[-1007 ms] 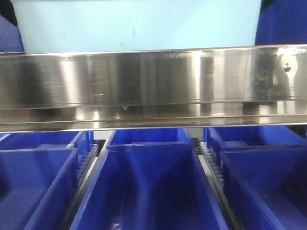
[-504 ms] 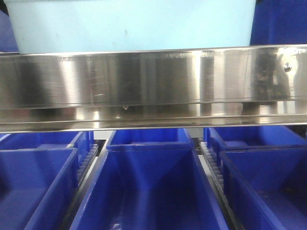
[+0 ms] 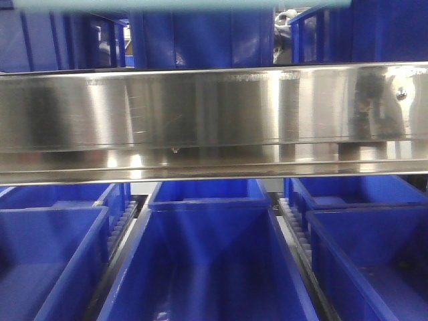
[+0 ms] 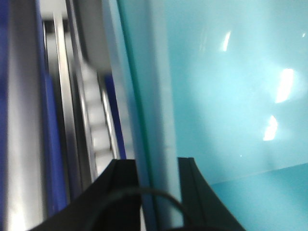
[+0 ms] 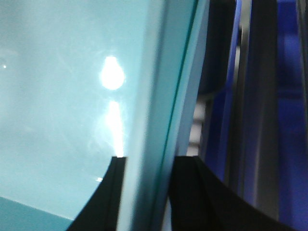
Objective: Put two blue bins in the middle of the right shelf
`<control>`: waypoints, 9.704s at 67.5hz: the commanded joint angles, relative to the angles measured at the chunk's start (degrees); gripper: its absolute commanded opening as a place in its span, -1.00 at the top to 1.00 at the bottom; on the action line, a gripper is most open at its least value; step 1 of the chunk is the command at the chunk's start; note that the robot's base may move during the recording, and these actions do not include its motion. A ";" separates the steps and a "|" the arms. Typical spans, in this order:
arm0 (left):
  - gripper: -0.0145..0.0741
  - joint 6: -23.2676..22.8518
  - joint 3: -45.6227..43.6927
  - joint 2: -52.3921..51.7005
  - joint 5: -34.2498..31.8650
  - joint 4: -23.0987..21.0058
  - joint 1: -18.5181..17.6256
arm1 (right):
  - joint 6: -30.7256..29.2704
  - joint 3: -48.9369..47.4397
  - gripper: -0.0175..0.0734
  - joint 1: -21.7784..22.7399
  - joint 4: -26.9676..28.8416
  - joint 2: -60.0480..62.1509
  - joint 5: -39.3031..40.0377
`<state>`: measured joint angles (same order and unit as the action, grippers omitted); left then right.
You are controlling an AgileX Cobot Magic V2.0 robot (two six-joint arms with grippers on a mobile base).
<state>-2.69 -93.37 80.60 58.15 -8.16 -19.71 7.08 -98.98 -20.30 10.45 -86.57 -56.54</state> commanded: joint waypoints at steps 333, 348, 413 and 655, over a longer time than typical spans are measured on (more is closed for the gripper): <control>0.92 0.90 -2.87 -1.74 -14.20 -1.83 0.13 | -0.08 -6.16 0.95 0.13 -1.76 0.86 8.66; 0.92 0.90 -2.87 -1.74 -14.20 -1.83 0.13 | -0.08 -6.16 0.95 0.13 -1.76 0.86 8.66; 0.92 0.90 -2.87 -1.74 -14.20 -1.83 0.13 | -0.08 -6.16 0.95 0.13 -1.76 0.86 8.66; 0.92 0.90 -2.87 -1.61 -14.23 -1.72 0.13 | -0.08 -6.16 0.95 0.13 -1.76 0.86 8.97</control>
<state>-2.16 -95.24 80.01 48.10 -8.48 -19.61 7.16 -104.38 -20.37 8.88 -86.73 -52.65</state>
